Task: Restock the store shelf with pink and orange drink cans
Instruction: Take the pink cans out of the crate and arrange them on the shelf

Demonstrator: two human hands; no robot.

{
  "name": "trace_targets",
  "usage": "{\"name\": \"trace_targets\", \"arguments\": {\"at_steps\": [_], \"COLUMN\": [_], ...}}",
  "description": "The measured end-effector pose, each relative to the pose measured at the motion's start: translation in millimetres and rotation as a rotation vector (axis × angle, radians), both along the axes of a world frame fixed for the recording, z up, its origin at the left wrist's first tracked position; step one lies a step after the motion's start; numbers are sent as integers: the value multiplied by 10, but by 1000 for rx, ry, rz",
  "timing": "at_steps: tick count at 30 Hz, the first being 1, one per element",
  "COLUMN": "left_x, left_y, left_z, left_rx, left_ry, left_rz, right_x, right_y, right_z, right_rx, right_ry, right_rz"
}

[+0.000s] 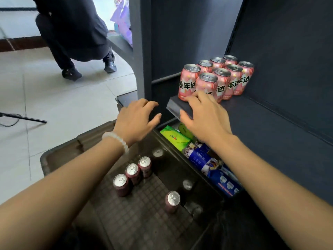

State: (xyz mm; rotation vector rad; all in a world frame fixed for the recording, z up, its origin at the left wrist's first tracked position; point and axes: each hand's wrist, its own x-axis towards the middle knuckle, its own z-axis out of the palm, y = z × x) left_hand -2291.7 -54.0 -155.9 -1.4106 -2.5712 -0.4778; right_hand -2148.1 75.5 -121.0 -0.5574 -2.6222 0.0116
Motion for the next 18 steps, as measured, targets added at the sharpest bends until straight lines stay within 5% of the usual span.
{"name": "trace_targets", "arguments": {"at_steps": [10,18], "left_x": [74,-294], "left_y": [-1074,-789], "left_z": [-1274,-2219], "left_rx": [-325,-386], "left_ry": [-214,-392], "left_rz": [265,364], "right_x": [-269,-932], "right_y": [-680,-623], "right_z": [-1122,-2248], "right_rx": [-207,-335], "right_ry": [-387,-695], "right_rz": [79,65]}}
